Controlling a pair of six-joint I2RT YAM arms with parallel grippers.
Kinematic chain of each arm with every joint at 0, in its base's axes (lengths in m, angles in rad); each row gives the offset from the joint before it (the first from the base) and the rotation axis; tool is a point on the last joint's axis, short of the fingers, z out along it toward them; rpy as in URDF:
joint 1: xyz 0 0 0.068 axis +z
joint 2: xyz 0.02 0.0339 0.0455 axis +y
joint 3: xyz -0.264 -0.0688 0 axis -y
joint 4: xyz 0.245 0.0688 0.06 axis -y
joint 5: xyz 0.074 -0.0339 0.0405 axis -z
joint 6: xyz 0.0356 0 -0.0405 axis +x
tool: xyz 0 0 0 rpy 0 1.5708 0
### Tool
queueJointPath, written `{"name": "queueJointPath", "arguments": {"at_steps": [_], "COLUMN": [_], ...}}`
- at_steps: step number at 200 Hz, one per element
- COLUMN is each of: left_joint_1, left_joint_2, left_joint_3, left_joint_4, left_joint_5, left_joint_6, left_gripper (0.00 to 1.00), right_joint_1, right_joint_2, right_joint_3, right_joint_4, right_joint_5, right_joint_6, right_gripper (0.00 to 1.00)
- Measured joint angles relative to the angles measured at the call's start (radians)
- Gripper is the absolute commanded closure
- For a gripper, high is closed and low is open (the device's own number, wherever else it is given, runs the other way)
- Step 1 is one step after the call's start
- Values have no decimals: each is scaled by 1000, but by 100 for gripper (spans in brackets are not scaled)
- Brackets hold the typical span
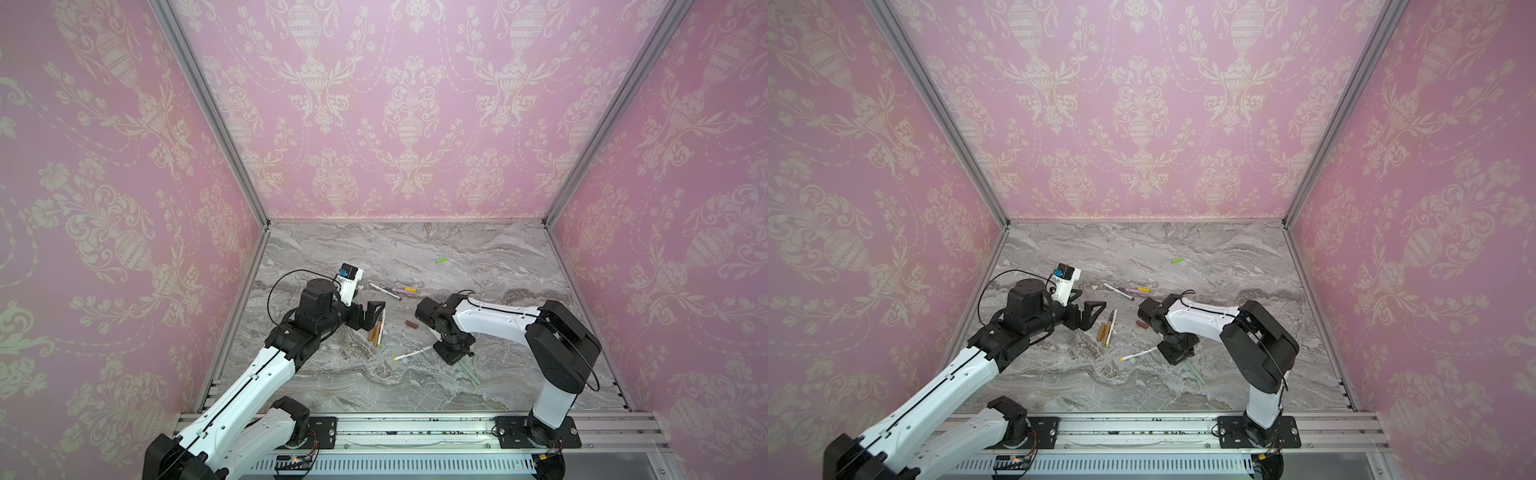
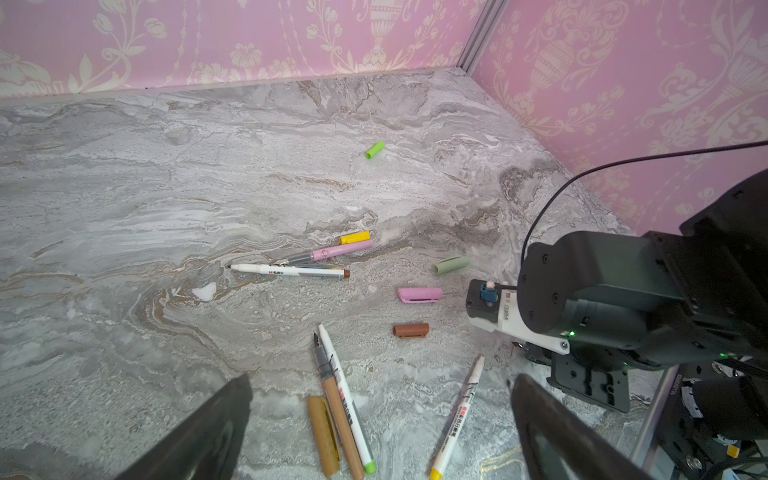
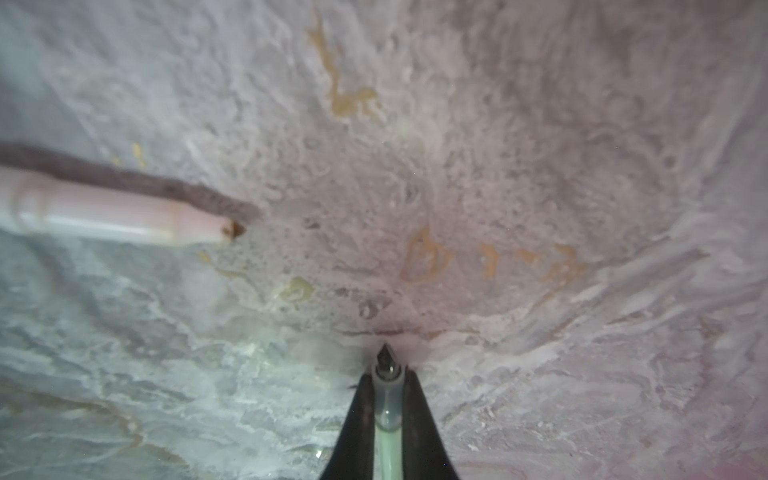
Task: Insert the pens into the pen caps
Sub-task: 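Grasp the light-green fountain pen with the right gripper and lift it, then pass the light-green pen from the right gripper to the left gripper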
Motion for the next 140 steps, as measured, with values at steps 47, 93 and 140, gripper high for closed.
{"name": "queueJointPath", "arguments": {"at_steps": [47,93,140], "left_joint_1": [0,-31,-140], "left_joint_2": [47,117,227], "left_joint_3": [2,44,108], "left_joint_4": [56,132,209], "left_joint_5": [22,110,160], "left_joint_6": [-29,-68,-93], "left_gripper": [1,1,1], "right_joint_1": [-132,-276,-341], "right_joint_2": [-245,-436,-496], "right_joint_3": [28,26,-24], "right_joint_4": [88,254,462], "right_joint_5": [-20,-139,-291], "right_joint_6": [61,185,354], "right_gripper": [100,100,100]}}
